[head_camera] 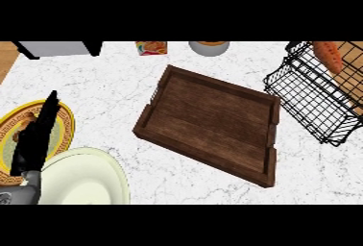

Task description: Pick the sweet potato from the tray and place it in the tiered basket

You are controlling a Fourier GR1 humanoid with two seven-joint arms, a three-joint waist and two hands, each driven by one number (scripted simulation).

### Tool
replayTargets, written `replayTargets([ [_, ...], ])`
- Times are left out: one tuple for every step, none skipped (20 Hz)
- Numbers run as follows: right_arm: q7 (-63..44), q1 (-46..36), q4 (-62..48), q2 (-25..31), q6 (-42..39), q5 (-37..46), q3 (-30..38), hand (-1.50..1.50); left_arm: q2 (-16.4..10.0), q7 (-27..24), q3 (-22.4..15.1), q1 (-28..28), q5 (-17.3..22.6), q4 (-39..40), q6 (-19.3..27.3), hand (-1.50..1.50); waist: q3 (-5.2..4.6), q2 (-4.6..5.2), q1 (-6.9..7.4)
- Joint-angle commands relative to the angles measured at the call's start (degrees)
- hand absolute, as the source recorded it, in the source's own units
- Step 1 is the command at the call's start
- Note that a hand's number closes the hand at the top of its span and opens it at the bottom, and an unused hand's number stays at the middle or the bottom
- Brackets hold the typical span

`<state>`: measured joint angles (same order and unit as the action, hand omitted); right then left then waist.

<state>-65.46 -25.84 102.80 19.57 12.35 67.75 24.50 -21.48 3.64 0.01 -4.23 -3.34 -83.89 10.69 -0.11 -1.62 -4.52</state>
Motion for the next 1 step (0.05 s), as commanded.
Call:
replayTargets([
  [-6.3,10.3,18.8,-4.9,-5.5,-1.3,1.3,-1.5,0.1,0.6,0.6,-0.3,0.0,-0.5,0.5,0.0,0.03,0.1,-0.34],
])
